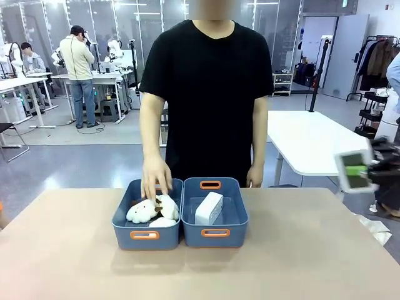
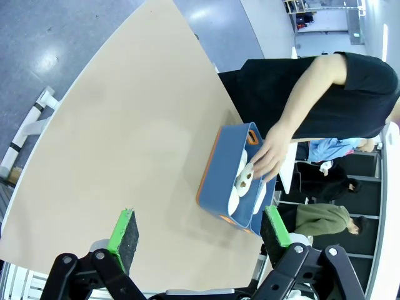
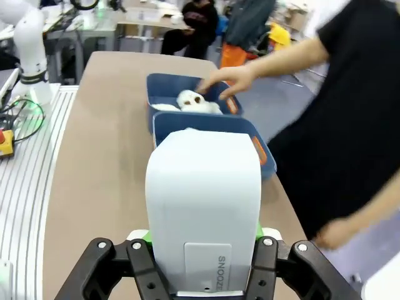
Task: Sort the digital clocks into the basket.
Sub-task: Pick up the Digital clock from the table and place it into the empty Plastic storage basket.
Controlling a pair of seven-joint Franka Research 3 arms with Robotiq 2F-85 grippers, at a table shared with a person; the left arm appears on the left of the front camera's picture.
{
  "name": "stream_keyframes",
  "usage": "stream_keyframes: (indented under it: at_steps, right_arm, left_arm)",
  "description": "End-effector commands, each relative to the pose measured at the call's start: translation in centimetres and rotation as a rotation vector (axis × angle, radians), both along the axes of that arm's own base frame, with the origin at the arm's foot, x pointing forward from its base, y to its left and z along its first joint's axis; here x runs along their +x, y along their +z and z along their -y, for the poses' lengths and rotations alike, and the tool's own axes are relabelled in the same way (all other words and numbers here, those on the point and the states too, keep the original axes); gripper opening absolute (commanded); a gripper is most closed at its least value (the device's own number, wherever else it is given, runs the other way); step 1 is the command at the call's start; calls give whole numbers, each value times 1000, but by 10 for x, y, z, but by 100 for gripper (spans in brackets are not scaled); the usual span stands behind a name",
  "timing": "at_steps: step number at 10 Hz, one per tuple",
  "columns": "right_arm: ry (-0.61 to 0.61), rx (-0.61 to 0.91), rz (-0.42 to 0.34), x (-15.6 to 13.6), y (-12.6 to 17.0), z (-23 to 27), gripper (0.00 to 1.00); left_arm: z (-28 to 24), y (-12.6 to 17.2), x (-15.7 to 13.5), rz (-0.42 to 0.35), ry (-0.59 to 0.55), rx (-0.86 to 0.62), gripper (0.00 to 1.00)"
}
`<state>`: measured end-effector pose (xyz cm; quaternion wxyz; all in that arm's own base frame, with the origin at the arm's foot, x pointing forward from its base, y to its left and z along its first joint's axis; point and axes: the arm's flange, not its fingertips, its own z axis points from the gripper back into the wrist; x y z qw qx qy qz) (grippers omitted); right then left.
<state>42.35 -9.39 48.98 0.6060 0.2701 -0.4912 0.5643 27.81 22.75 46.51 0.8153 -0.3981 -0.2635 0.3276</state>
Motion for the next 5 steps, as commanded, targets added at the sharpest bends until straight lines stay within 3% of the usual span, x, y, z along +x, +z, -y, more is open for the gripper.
stream_keyframes:
  at_steps: [1,2,3,5]
  right_arm:
    - [38,-10,-35,16,15,-24,1]
    - [68,-68,-23,42,10,-45,1]
    - [117,-111,-97,45,11,-91,1]
    - [130,-245,-126,78,8,-172,1]
  left_arm:
    - [-1,-3,0,33,-17,-8,100]
    - [-1,-3,0,33,-17,-8,100]
    - [-1,-3,0,33,-17,-8,100]
    - [-1,-3,0,33,-17,-8,100]
